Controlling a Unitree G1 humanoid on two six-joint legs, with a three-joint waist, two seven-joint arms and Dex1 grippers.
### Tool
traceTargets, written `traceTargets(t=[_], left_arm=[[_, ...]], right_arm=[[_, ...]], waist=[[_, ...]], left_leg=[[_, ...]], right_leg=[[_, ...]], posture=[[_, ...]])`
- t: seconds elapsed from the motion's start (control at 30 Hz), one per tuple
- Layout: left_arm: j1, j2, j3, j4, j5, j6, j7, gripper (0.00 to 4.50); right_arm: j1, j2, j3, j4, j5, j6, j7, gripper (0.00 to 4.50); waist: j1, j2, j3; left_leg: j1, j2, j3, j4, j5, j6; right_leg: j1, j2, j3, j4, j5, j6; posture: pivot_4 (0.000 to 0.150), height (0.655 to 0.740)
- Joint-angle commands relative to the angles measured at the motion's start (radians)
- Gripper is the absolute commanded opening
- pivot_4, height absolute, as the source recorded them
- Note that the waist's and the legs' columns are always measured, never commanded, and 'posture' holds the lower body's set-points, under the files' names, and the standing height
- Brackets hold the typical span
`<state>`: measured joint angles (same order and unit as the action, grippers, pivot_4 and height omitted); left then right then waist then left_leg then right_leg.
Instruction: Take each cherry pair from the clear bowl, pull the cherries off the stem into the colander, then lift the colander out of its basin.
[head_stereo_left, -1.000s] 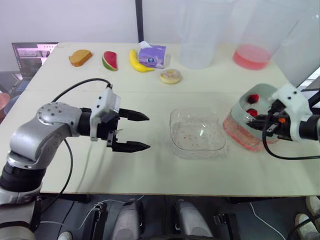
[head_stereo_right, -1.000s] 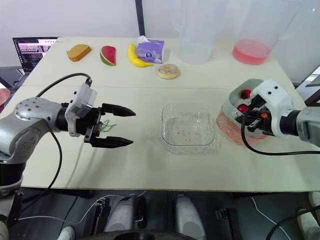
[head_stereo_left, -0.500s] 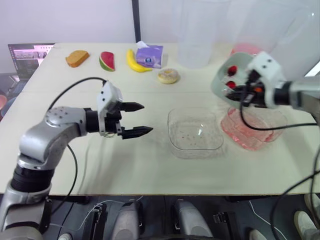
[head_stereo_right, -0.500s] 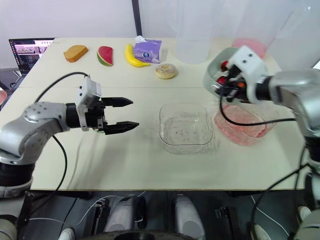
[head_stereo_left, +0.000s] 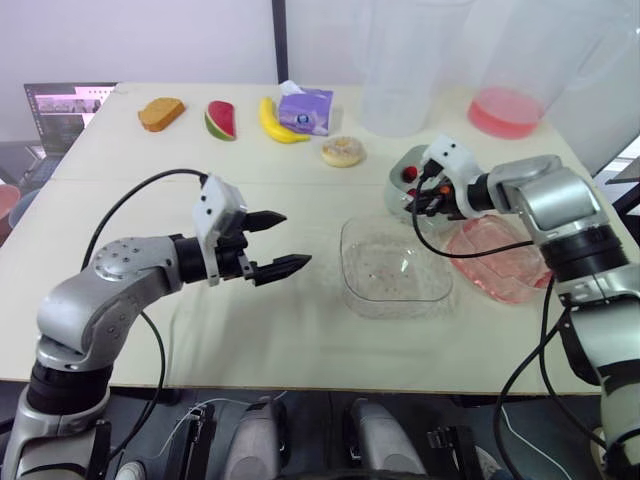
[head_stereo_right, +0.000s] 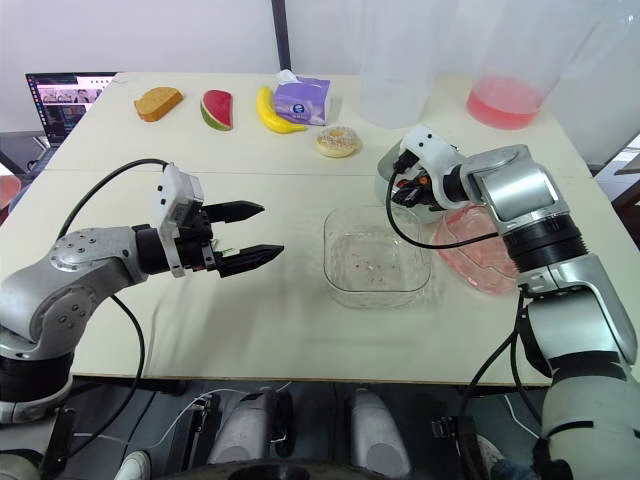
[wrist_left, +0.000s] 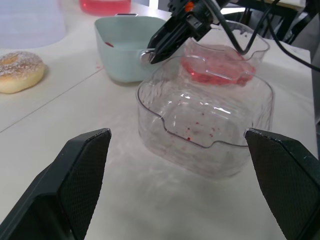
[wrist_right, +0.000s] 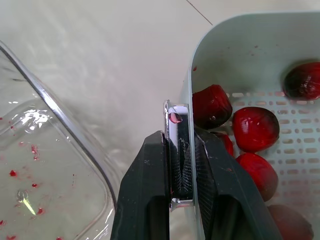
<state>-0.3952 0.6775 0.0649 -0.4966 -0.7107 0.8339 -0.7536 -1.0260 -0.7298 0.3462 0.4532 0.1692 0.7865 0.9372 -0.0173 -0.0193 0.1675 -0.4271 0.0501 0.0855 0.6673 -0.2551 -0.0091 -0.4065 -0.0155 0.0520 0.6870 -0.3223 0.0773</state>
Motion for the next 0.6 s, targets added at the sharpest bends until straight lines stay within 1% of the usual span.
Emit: traceTargets(t=[0.03, 0.27, 0.33, 0.37, 0.4, 0.57, 0.6], left_arm=[[-0.001, 0.015, 0.031, -0.037, -0.020, -0.003, 0.005, 4.50], [-0.002, 0.030, 0.029, -0.029, -0.026, -0.007, -0.007, 4.50], [-0.003, 0.032, 0.027, -0.027, -0.028, -0.009, -0.008, 4.50], [-0.004, 0.034, 0.026, -0.027, -0.028, -0.010, -0.009, 4.50], [-0.004, 0.035, 0.025, -0.026, -0.029, -0.010, -0.010, 4.50], [-0.012, 0.034, 0.019, -0.017, -0.031, -0.011, -0.016, 4.50], [-0.013, 0.034, 0.018, -0.016, -0.032, -0.011, -0.018, 4.50]], right_arm=[[-0.030, 0.012, -0.044, 0.029, -0.027, -0.037, 0.000, 0.18], [-0.010, 0.027, -0.065, 0.028, -0.048, -0.039, -0.001, 0.18], [-0.004, 0.026, -0.066, 0.011, -0.054, -0.035, 0.001, 1.21], [-0.001, 0.026, -0.068, 0.002, -0.056, -0.032, 0.003, 1.47], [0.001, 0.026, -0.072, -0.005, -0.057, -0.028, 0.003, 1.87], [0.002, 0.020, -0.092, -0.051, -0.057, -0.001, 0.002, 4.30], [0.002, 0.016, -0.098, -0.068, -0.056, 0.008, 0.002, 4.46]], waist=[[0.000, 0.000, 0.000], [0.000, 0.000, 0.000], [0.000, 0.000, 0.000], [0.000, 0.000, 0.000], [0.000, 0.000, 0.000], [0.000, 0.000, 0.000], [0.000, 0.000, 0.000]], left_leg=[[0.000, 0.000, 0.000, 0.000, 0.000, 0.000], [0.000, 0.000, 0.000, 0.000, 0.000, 0.000], [0.000, 0.000, 0.000, 0.000, 0.000, 0.000], [0.000, 0.000, 0.000, 0.000, 0.000, 0.000], [0.000, 0.000, 0.000, 0.000, 0.000, 0.000], [0.000, 0.000, 0.000, 0.000, 0.000, 0.000], [0.000, 0.000, 0.000, 0.000, 0.000, 0.000]], right_leg=[[0.000, 0.000, 0.000, 0.000, 0.000, 0.000], [0.000, 0.000, 0.000, 0.000, 0.000, 0.000], [0.000, 0.000, 0.000, 0.000, 0.000, 0.000], [0.000, 0.000, 0.000, 0.000, 0.000, 0.000], [0.000, 0.000, 0.000, 0.000, 0.000, 0.000], [0.000, 0.000, 0.000, 0.000, 0.000, 0.000], [0.000, 0.000, 0.000, 0.000, 0.000, 0.000]], posture=[[0.150, 0.7400], [0.150, 0.7400], [0.150, 0.7400], [0.150, 0.7400], [0.150, 0.7400], [0.150, 0.7400], [0.150, 0.7400]])
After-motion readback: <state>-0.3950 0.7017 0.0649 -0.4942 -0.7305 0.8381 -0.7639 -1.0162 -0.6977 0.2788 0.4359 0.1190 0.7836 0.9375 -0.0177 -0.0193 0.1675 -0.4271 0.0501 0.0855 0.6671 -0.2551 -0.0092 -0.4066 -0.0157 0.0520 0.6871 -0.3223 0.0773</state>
